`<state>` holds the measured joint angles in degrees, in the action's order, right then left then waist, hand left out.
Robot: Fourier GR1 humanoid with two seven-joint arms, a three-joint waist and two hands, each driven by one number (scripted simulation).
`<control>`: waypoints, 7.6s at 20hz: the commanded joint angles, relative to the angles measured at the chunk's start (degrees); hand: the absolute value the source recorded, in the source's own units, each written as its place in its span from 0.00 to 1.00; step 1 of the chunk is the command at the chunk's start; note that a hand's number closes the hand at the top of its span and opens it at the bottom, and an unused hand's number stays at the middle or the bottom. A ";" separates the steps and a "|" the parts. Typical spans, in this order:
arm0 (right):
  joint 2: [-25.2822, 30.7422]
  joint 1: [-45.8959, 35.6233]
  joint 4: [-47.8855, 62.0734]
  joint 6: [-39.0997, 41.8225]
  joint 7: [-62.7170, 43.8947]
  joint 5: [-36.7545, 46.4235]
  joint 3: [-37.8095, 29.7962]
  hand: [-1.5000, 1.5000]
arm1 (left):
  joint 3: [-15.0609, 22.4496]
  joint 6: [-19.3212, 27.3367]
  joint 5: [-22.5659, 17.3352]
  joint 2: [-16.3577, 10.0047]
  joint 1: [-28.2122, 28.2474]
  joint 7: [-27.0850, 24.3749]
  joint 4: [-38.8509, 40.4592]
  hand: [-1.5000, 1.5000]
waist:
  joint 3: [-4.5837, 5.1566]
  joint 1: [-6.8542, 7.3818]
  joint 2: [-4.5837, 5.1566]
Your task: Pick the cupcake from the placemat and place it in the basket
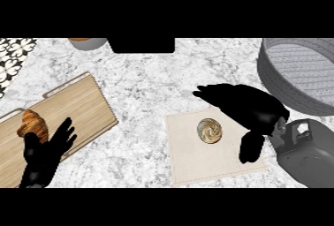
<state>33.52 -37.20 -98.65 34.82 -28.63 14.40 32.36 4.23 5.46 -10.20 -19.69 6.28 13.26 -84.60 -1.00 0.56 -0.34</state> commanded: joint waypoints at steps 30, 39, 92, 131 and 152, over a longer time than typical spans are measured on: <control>-10.60 6.47 22.33 -10.09 18.14 24.34 4.32 0.00 | -1.06 -3.61 2.71 3.99 -0.75 0.04 7.18 0.50 | 1.03 -0.34 0.60; -13.27 6.81 25.85 -11.28 19.81 26.92 2.99 0.00 | -1.18 -3.66 3.31 5.24 1.61 0.46 5.57 0.50 | 1.02 -0.36 0.47; -19.12 -20.78 27.92 -52.16 -24.49 39.90 -37.63 1.00 | -3.29 -4.62 6.31 8.23 2.02 1.90 3.56 0.50 | 1.06 -0.85 0.39; -0.56 -17.97 65.78 -58.87 16.38 17.04 -65.02 1.00 | -3.45 -5.75 8.63 10.71 -0.87 5.00 2.17 0.50 | 0.88 0.82 1.15; 10.70 -16.42 73.49 -62.45 20.47 20.28 -65.14 0.00 | -5.70 -6.66 9.71 9.94 0.07 3.92 3.70 0.50 | 0.94 -0.07 0.78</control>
<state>42.57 -53.89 -24.79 -26.66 -9.74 37.33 -30.14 -2.76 -1.44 -1.00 -11.55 6.05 14.82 -86.40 -0.94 1.18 -0.29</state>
